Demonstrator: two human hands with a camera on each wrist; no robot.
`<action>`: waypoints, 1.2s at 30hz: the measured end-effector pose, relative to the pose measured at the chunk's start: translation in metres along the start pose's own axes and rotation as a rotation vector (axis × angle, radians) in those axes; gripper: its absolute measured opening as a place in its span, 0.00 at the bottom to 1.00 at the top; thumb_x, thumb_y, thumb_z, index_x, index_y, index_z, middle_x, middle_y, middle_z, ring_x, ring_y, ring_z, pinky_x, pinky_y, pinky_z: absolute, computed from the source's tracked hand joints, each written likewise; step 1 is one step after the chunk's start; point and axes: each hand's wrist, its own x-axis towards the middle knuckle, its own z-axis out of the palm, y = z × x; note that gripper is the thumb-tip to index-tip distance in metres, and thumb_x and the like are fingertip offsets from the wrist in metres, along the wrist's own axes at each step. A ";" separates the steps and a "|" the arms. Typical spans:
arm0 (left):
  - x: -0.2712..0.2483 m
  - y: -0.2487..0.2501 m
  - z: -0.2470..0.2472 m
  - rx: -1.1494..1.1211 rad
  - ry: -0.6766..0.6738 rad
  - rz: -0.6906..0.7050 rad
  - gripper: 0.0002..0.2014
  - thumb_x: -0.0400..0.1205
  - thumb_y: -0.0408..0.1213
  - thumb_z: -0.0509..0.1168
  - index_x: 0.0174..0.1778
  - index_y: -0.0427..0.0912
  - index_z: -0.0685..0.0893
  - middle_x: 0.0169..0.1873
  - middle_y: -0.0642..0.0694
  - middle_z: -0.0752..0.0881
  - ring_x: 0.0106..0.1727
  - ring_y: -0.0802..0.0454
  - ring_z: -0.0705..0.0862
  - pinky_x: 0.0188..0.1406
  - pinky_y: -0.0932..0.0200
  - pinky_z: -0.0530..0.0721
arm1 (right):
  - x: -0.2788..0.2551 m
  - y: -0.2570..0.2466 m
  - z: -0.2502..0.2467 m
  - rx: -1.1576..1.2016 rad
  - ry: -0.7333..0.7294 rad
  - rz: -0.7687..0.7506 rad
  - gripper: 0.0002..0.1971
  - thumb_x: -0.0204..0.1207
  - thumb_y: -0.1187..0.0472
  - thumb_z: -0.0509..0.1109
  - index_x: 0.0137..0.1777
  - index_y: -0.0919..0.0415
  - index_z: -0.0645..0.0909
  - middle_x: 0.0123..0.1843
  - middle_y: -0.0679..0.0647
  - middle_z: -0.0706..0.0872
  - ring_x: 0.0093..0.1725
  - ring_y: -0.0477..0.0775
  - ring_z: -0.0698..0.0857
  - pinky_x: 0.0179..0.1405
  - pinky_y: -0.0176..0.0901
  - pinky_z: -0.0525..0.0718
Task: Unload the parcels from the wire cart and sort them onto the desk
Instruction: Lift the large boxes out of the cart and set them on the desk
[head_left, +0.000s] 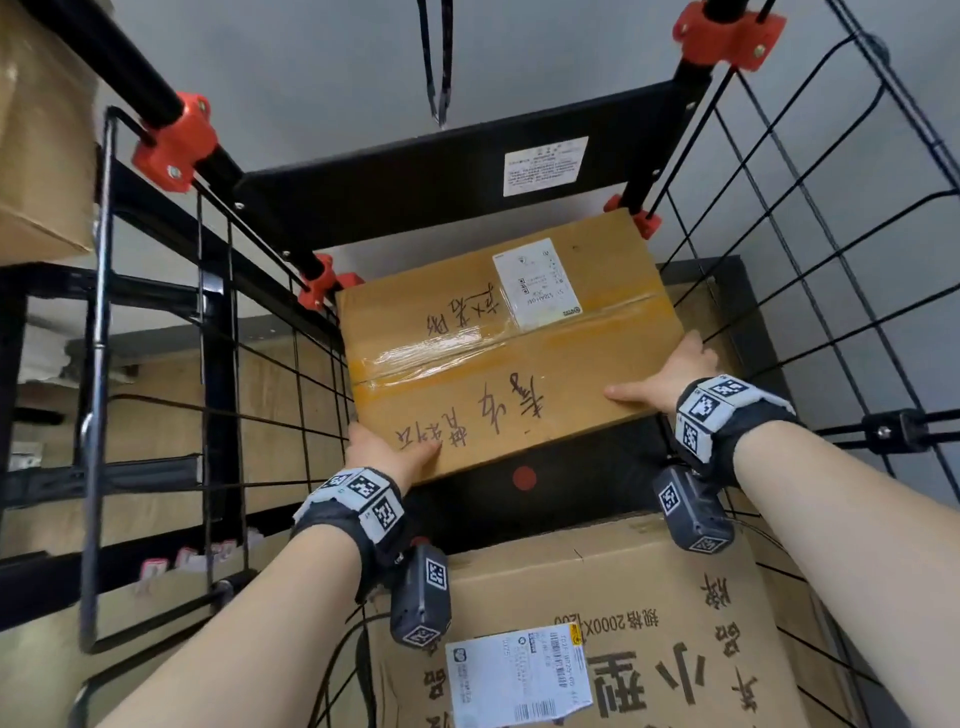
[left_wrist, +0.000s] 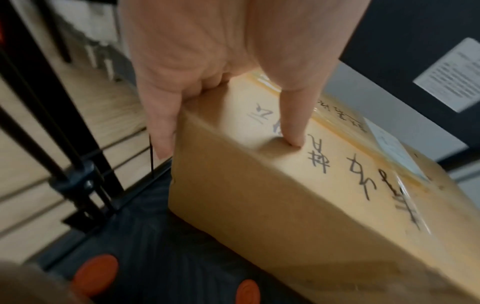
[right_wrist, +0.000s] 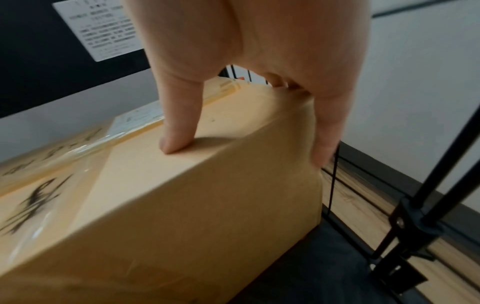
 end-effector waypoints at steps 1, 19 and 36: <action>0.003 0.000 0.003 -0.051 -0.004 -0.009 0.47 0.65 0.45 0.81 0.74 0.36 0.61 0.70 0.36 0.74 0.70 0.36 0.75 0.66 0.38 0.78 | 0.004 0.001 0.000 0.026 -0.004 0.003 0.61 0.56 0.46 0.84 0.82 0.61 0.48 0.78 0.65 0.61 0.76 0.68 0.67 0.74 0.63 0.68; -0.054 0.006 -0.039 -0.260 0.066 0.034 0.50 0.53 0.41 0.86 0.68 0.40 0.67 0.64 0.40 0.78 0.65 0.37 0.78 0.60 0.35 0.82 | -0.062 0.018 -0.038 0.237 0.084 -0.010 0.57 0.49 0.44 0.86 0.74 0.64 0.61 0.73 0.63 0.72 0.71 0.67 0.74 0.70 0.64 0.74; -0.196 0.033 -0.172 -0.078 -0.010 0.230 0.60 0.55 0.49 0.85 0.78 0.39 0.57 0.71 0.36 0.71 0.70 0.37 0.75 0.62 0.39 0.82 | -0.243 0.021 -0.154 0.274 0.254 -0.053 0.53 0.53 0.43 0.85 0.73 0.68 0.64 0.72 0.64 0.73 0.69 0.65 0.75 0.68 0.57 0.76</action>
